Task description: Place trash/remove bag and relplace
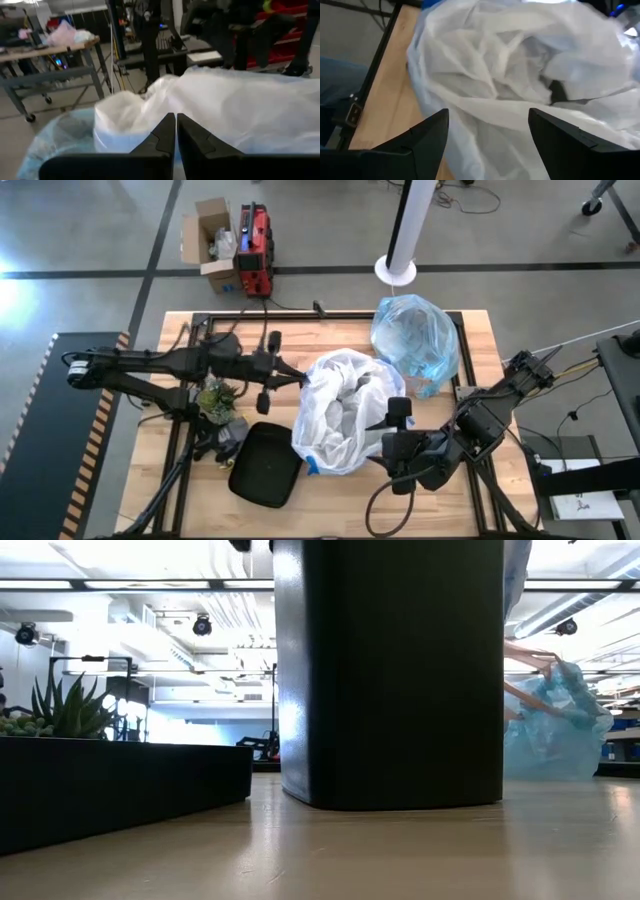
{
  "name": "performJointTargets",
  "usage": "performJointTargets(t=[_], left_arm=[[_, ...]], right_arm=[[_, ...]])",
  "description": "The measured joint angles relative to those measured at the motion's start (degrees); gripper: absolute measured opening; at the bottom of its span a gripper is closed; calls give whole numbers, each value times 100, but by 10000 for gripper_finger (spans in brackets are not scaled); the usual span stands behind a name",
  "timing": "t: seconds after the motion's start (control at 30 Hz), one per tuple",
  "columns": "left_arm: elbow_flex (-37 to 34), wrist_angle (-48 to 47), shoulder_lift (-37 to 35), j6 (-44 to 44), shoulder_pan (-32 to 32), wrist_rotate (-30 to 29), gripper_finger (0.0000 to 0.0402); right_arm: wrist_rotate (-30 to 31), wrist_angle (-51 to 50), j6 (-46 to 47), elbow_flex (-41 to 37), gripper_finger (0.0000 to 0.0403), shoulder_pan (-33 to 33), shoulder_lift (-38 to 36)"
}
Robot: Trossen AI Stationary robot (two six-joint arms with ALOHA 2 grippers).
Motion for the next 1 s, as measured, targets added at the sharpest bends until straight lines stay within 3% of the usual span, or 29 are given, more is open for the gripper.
performJointTargets(t=[0.27, 0.43, 0.53, 0.67, 1.0], left_arm=[[-26, -884, -653, -28, 0, -2, 1], [-81, -872, -674, -485, -2, -117, 4], [-81, -862, -585, -554, -1, -299, 26], [-83, -670, -430, -576, -53, -313, 82], [-83, -8, -246, -1018, -364, -319, 277]], right_arm=[[135, -222, 217, 35, 255, -2, -120], [430, -218, 213, 33, 267, -2, -120], [614, -220, 207, 33, 277, -13, -120], [712, -213, 210, 33, 291, -15, -120], [712, -218, 222, 31, 308, -15, -120]])
